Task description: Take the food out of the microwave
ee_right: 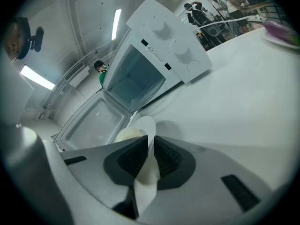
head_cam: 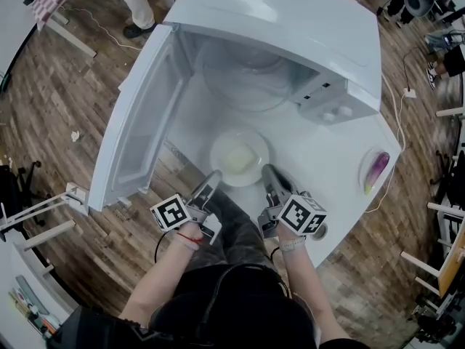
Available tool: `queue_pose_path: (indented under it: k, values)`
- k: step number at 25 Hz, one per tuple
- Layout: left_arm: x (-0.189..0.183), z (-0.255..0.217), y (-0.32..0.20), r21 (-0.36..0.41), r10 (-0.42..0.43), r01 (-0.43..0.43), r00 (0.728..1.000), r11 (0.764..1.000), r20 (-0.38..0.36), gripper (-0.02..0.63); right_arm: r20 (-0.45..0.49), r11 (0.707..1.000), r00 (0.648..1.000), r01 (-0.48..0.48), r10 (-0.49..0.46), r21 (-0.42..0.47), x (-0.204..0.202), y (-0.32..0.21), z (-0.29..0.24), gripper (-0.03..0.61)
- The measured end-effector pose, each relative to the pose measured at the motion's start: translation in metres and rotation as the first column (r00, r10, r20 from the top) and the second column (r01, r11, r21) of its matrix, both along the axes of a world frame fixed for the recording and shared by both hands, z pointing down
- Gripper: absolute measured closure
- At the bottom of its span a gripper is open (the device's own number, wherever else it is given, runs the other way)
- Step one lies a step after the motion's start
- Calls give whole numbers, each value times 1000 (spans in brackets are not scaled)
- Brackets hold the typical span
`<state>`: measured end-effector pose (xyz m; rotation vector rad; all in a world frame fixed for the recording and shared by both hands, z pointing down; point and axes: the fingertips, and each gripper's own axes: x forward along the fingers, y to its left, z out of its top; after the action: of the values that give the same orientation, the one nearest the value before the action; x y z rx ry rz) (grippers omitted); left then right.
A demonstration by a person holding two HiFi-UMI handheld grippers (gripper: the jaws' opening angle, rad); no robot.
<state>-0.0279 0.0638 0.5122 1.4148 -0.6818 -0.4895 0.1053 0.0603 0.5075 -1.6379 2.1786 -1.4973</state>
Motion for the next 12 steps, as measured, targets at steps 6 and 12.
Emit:
queue_pose_path:
  k: [6,12]
  values:
    - [-6,7,7,-11,-11,11,1000,1000,12,598,3,1000,1000,17,-17,-20,-6,5,7,522]
    - [-11,9,11,-18,-25,26,1000,1000,14,598,-1,999,999,32,-32,-32,-11,6,9,523]
